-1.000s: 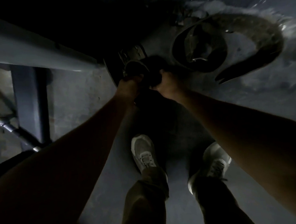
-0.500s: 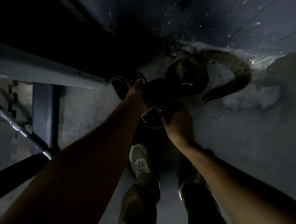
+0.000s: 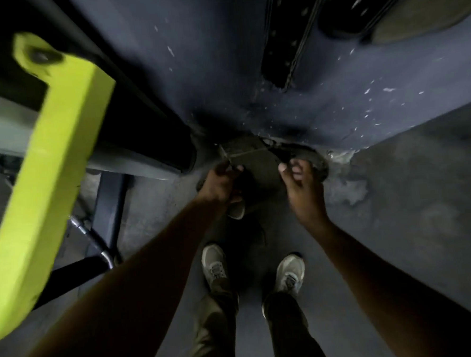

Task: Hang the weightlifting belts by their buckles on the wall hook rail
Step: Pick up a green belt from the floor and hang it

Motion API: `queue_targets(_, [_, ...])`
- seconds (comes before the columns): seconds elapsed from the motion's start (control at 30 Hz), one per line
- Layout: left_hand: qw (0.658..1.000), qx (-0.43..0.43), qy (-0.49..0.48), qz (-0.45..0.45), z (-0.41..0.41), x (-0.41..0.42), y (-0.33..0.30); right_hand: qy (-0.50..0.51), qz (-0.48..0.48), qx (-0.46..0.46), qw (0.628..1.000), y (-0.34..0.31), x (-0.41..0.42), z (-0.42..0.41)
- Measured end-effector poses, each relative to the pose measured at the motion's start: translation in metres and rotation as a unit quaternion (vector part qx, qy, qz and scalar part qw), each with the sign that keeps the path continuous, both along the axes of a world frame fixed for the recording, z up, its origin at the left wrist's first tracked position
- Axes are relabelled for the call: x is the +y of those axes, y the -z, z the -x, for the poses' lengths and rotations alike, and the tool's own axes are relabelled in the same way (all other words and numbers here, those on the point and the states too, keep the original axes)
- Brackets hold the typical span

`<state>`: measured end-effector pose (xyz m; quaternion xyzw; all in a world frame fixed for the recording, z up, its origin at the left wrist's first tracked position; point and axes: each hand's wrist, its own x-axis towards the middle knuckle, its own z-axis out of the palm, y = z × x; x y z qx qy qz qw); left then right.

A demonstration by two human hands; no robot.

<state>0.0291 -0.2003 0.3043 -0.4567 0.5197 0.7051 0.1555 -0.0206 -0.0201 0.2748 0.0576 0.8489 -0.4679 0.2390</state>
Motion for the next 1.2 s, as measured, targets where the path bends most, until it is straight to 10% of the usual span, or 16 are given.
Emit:
queue_targets(0.5, [0.949,0.242,0.189,0.065,-0.106,0.065,-0.306,-0.028,0.211,-0.185,0.959,-0.317,0.027,-0.006])
queue_targets(0.8, [0.962,0.262,0.050,0.054,-0.098,0.058,-0.436,-0.013,0.290,0.031,0.957,-0.473,0.028,-0.039])
queue_targets(1.2, [0.883,0.421,0.067,0.195,-0.095,0.044,-0.591,-0.084,0.282,0.249,0.923,-0.640,0.029,-0.069])
